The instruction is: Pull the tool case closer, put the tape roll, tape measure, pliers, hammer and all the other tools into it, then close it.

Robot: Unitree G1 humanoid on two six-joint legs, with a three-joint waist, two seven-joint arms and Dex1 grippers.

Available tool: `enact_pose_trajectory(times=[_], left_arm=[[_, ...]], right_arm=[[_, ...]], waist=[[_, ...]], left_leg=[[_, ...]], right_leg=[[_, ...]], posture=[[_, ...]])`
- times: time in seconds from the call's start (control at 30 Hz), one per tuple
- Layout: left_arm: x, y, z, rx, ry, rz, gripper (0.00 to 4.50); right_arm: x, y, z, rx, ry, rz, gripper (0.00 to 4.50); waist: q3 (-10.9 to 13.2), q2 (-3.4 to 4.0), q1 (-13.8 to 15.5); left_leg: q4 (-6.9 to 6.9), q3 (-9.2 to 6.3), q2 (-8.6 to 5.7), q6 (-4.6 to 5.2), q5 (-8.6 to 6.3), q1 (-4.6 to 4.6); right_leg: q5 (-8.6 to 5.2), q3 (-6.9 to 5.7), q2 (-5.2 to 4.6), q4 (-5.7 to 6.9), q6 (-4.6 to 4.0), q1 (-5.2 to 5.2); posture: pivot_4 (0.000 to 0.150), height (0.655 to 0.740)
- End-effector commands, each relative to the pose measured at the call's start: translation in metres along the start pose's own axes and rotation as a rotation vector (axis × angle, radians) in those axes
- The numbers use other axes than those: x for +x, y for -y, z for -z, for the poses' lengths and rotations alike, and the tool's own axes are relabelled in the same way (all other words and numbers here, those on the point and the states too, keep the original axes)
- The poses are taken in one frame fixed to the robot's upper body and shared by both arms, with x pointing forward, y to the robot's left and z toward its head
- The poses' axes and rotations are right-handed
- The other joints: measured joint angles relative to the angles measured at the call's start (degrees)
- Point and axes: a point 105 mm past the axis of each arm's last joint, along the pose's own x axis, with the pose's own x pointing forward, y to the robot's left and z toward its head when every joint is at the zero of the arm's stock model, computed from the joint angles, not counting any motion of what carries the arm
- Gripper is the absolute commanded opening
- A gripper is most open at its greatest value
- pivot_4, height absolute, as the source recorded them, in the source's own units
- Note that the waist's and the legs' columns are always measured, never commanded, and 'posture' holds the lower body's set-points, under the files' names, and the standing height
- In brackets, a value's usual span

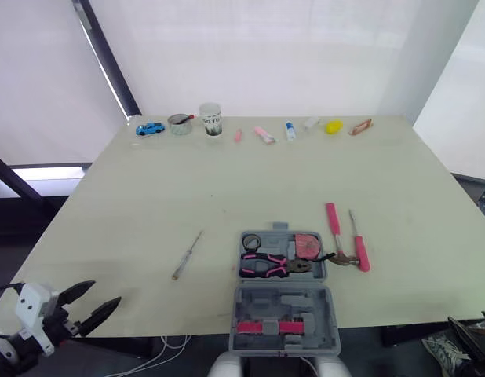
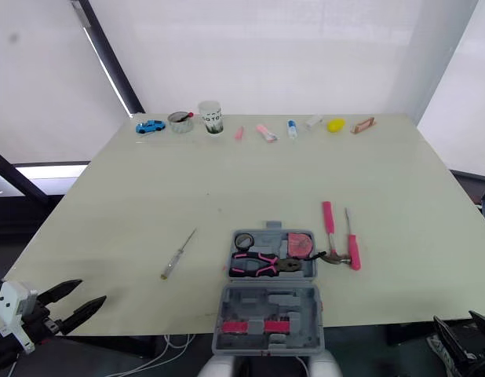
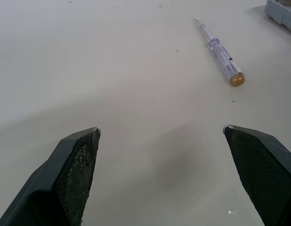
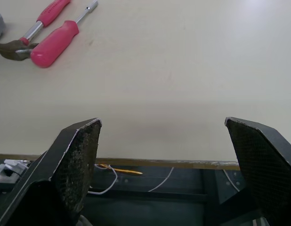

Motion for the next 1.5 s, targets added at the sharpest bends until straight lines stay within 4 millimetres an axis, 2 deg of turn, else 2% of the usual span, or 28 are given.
enact_pose_trajectory(times=[0.03,0.27,0.47,0.57,0.7,0.73,0.8,0.83,1.03,1.17,1.5], left_arm=[[0.015,0.010,-0.024,0.124,0.012,0.120,4.50],[0.056,0.043,-0.060,0.246,0.048,0.361,4.50],[0.086,0.078,-0.075,0.310,0.035,0.573,4.50],[0.099,0.096,-0.073,0.347,-0.011,0.688,3.68],[0.109,0.108,-0.071,0.353,-0.046,0.774,1.65],[0.110,0.110,-0.070,0.358,-0.054,0.791,1.33],[0.113,0.113,-0.066,0.356,-0.085,0.829,0.37],[0.113,0.115,-0.064,0.355,-0.108,0.854,0.12],[0.122,0.119,-0.050,0.374,-0.201,0.920,0.04],[0.126,0.121,-0.041,0.374,-0.233,0.931,0.04],[0.138,0.119,-0.033,0.374,-0.249,0.921,0.04]], right_arm=[[0.017,-0.019,-0.029,-0.038,0.044,-0.110,4.43],[0.053,-0.059,-0.054,-0.148,0.013,-0.304,4.43],[0.084,-0.100,-0.067,-0.201,0.009,-0.526,4.43],[0.097,-0.122,-0.069,-0.246,0.003,-0.636,3.62],[0.106,-0.140,-0.058,-0.354,-0.061,-0.755,1.48],[0.108,-0.142,-0.056,-0.376,-0.073,-0.775,1.16],[0.111,-0.145,-0.050,-0.413,-0.104,-0.816,0.18],[0.113,-0.146,-0.045,-0.434,-0.122,-0.837,0.01],[0.125,-0.154,-0.029,-0.535,-0.185,-0.924,0.00],[0.132,-0.159,-0.026,-0.570,-0.183,-0.953,0.00],[0.141,-0.169,-0.023,-0.598,-0.172,-0.987,0.00]], waist=[[0.01,0.02,0.02],[0.00,0.02,0.10],[0.01,0.04,0.05],[0.05,0.07,0.11],[0.05,0.05,0.13],[0.06,0.05,0.13],[0.07,0.03,0.17],[0.07,0.03,0.16],[0.08,0.02,0.11],[0.08,0.02,0.01],[0.08,0.01,0.18]], left_leg=[[0.00,0.00,0.00,0.00,0.00,-0.01],[-0.05,0.00,-0.02,0.06,0.04,-0.10],[-0.07,0.04,-0.07,0.07,0.04,-0.15],[-0.06,0.03,-0.07,0.08,0.04,-0.16],[0.06,0.00,-0.11,0.09,0.05,-0.16],[0.06,-0.01,-0.12,0.09,0.05,-0.16],[0.10,-0.01,-0.16,0.09,0.05,-0.18],[0.12,-0.02,-0.17,0.09,0.05,-0.18],[0.19,0.03,-0.08,0.10,0.06,-0.11],[0.21,0.06,-0.06,0.10,0.06,-0.07],[0.27,0.05,-0.06,0.10,0.06,-0.10]], right_leg=[[0.01,-0.01,-0.02,0.00,-0.02,0.00],[0.06,-0.12,-0.11,-0.10,-0.09,0.00],[0.07,-0.19,0.00,-0.19,-0.09,0.02],[0.06,-0.35,0.19,-0.20,-0.08,0.04],[0.06,-0.49,0.66,-0.14,-0.05,0.08],[0.06,-0.49,0.71,-0.14,-0.03,0.09],[0.07,-0.48,0.80,-0.13,0.00,0.09],[0.08,-0.48,0.85,-0.12,0.00,0.10],[0.08,-0.45,1.14,0.11,0.00,0.10],[0.10,-0.45,1.22,0.19,0.01,0.09],[0.18,-0.44,1.21,0.20,0.12,0.10]], posture=[[0.150,0.7400],[0.150,0.7400],[0.150,0.7400],[0.150,0.7400],[0.150,0.7400],[0.150,0.7400],[0.150,0.7400],[0.150,0.7400],[0.150,0.7400],[0.150,0.7400],[0.150,0.7400]])
